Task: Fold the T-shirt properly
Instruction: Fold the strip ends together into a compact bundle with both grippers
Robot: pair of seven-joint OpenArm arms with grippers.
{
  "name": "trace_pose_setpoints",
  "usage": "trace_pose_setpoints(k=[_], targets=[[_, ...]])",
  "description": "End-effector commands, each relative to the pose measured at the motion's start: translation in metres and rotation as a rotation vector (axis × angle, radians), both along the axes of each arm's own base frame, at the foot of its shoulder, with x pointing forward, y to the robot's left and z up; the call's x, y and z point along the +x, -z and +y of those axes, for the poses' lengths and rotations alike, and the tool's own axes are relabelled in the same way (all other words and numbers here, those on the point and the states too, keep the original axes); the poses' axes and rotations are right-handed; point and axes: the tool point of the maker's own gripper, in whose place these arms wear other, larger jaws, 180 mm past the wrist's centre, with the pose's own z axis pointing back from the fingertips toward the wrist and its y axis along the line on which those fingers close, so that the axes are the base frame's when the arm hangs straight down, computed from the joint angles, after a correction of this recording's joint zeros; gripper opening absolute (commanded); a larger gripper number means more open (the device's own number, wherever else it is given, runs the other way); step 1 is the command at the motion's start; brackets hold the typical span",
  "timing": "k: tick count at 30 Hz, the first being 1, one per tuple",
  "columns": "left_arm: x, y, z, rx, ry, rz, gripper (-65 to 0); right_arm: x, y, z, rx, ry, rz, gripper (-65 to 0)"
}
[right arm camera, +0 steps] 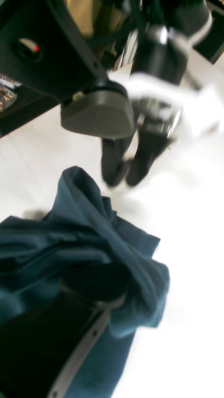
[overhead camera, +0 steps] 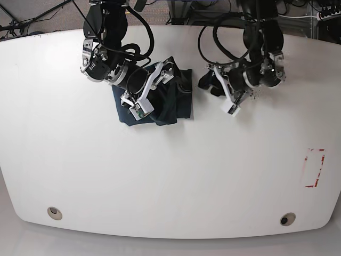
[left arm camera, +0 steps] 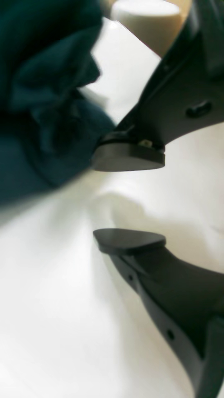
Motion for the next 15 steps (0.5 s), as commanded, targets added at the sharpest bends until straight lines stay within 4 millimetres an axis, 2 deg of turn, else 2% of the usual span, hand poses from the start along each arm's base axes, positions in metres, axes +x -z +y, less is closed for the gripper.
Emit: trace_pose_setpoints(k=[1, 6, 9, 12, 15], targets=[[0.021, -0.041, 0.008, -0.089, -0.069, -0.135, -37.5, 0.001, -0.006, 0.012, 0.046, -0.029, -0.015, -4.6], [0.028, -0.074, 0.077, -0.071, -0.184, -0.244, -37.4, 0.003, 0.003, 0.050, 0.074, -0.142, 0.019, -4.6], [0.021, -0.085, 0.117, -0.045, -0.222, -0.265, -37.4, -0.003, -0.006, 0.075, 0.092, -0.225, -0.006, -4.6], [0.016, -0.094, 0.144, -0.025, -0.243, -0.279, -37.4, -0.005, -0.016, 0.080, 0.095, -0.246, -0.043, -4.6], [0.014, -0.096, 0.155, 0.005, -0.242, -0.279, -37.2, -0.006, -0.026, 0.078, 0.095, -0.246, -0.076, -4.6]])
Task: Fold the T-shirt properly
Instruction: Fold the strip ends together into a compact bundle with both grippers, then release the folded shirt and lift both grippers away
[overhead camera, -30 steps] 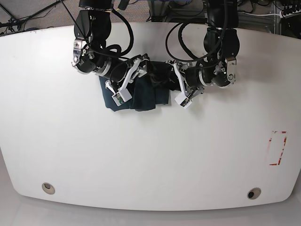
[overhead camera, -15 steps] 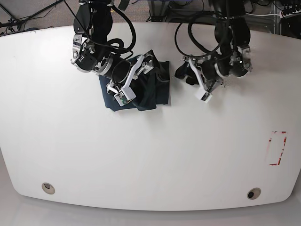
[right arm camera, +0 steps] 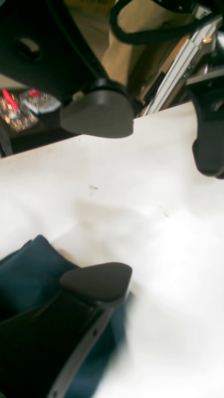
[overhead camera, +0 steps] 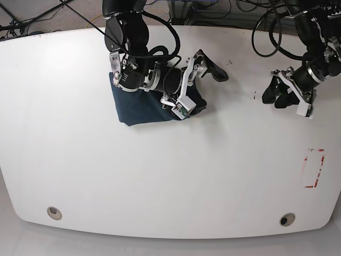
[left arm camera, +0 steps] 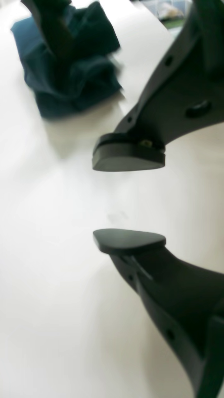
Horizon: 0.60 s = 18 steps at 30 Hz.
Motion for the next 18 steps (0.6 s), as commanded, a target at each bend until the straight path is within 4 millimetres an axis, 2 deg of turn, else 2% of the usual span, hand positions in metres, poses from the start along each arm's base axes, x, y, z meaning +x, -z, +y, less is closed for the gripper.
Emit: trace_pose_setpoints(k=[1, 4, 6, 10, 13, 15, 18], targets=[[0.007, -0.018, 0.001, -0.003, 0.019, -0.063, -37.2, 0.007, -0.020, -0.004, 0.027, 0.013, -0.067, -4.6], [0.007, -0.019, 0.004, 0.013, 0.027, -0.062, -37.2, -0.001, -0.013, -0.017, -0.011, 0.012, -0.066, -4.6], [0.008, -0.017, -0.005, 0.009, 0.052, -0.055, -37.2, -0.005, -0.008, -0.025, -0.035, 0.016, -0.065, -4.6], [0.006, -0.010, -0.028, -0.005, 0.125, -0.032, -37.4, -0.014, 0.003, -0.061, -0.098, 0.078, -0.048, -4.6], [0.005, -0.003, -0.040, 0.004, 0.162, -0.013, -37.4, -0.015, 0.013, -0.077, -0.130, 0.111, -0.027, -4.6], [0.008, -0.002, -0.049, 0.011, 0.181, -0.017, -37.4, -0.015, 0.016, -0.081, -0.142, 0.117, -0.020, -4.6], [0.010, 0.002, -0.062, 0.021, 0.208, -0.011, -37.4, -0.026, 0.028, -0.082, -0.149, 0.111, 0.025, -4.6]])
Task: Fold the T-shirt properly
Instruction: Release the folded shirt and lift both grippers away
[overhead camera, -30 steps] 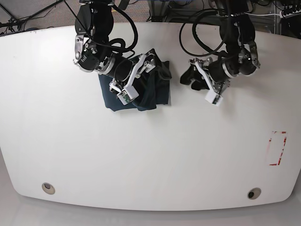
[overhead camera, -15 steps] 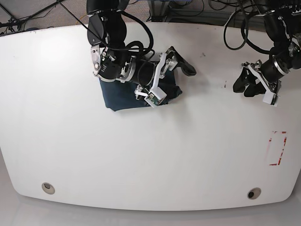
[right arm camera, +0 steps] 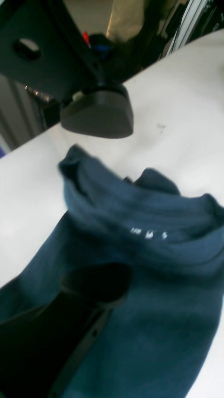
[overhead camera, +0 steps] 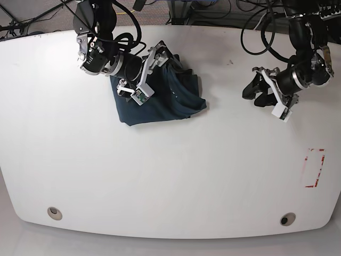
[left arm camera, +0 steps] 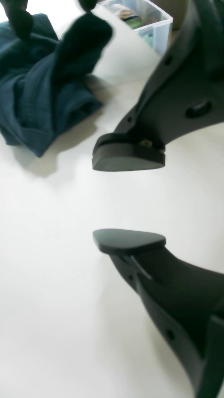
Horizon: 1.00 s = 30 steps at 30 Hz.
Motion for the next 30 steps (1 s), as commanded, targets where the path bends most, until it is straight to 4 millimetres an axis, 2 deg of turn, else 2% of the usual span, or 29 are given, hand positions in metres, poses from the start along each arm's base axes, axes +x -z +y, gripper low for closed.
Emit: trace_pose_setpoints(k=[1, 3, 8, 13, 17, 21, 26, 28, 30], targets=[[0.005, -0.011, -0.007, -0.006, 0.022, -0.046, -37.4, -0.005, -0.007, 0.010, 0.061, -0.004, -0.006, -4.6], [0.004, -0.008, -0.015, 0.000, 0.049, -0.038, -37.4, -0.010, 0.002, 0.012, 0.066, -0.003, 0.029, -4.6], [0.007, -0.007, -0.043, 0.018, 0.145, -0.042, -37.5, -0.016, 0.011, 0.039, 0.092, -0.081, 0.072, -4.6], [0.019, -0.020, -0.048, 0.021, 0.158, -0.088, -37.2, -0.016, 0.007, 0.044, 0.099, -0.100, 0.063, -4.6], [0.024, -0.025, -0.056, 0.015, 0.178, -0.107, -37.5, -0.017, -0.007, 0.039, 0.080, -0.119, 0.006, -4.6], [0.032, -0.033, -0.058, 0.017, 0.182, -0.133, -37.4, -0.025, -0.007, 0.051, 0.066, -0.181, 0.004, -4.6], [0.028, -0.033, -0.069, 0.019, 0.222, -0.135, -37.4, -0.011, -0.009, 0.032, 0.054, -0.120, -0.015, -4.8], [0.026, -0.030, -0.075, 0.053, 0.244, -0.135, -37.2, 0.002, -0.010, 0.014, 0.036, -0.062, -0.030, -6.2], [0.023, -0.022, -0.091, 0.085, 0.285, -0.127, -37.2, 0.024, -0.017, -0.006, 0.020, 0.005, -0.070, -9.7]])
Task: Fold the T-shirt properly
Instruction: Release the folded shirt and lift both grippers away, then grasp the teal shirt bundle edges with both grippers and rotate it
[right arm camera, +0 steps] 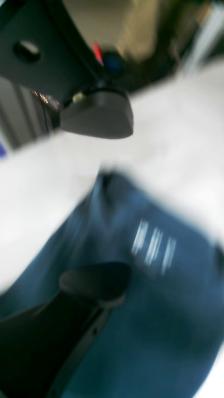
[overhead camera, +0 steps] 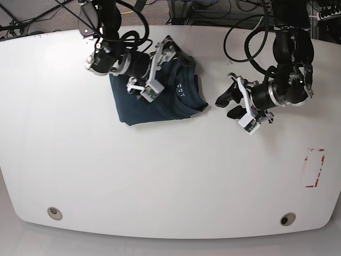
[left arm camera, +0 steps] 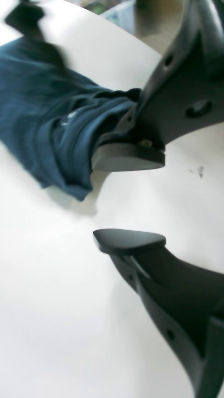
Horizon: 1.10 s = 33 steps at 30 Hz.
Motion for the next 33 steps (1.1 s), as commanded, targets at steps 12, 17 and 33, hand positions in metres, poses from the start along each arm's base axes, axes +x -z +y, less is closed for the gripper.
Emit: trace_pose_setpoints(k=[12, 17, 33], targets=[[-0.021, 0.019, -0.106, 0.114, 0.175, -0.033, -37.6, 0.084, -0.017, -0.089, -0.070, 0.183, -0.100, -40.4], [-0.030, 0.032, -0.125, 0.200, 0.226, -0.046, -37.6, 0.108, -0.009, -0.103, -0.094, 0.214, -0.079, -50.9], [-0.031, 0.070, -0.098, 0.270, 0.227, -0.010, -37.6, 0.114, 0.078, -0.144, -0.197, 0.346, 0.027, -51.0]])
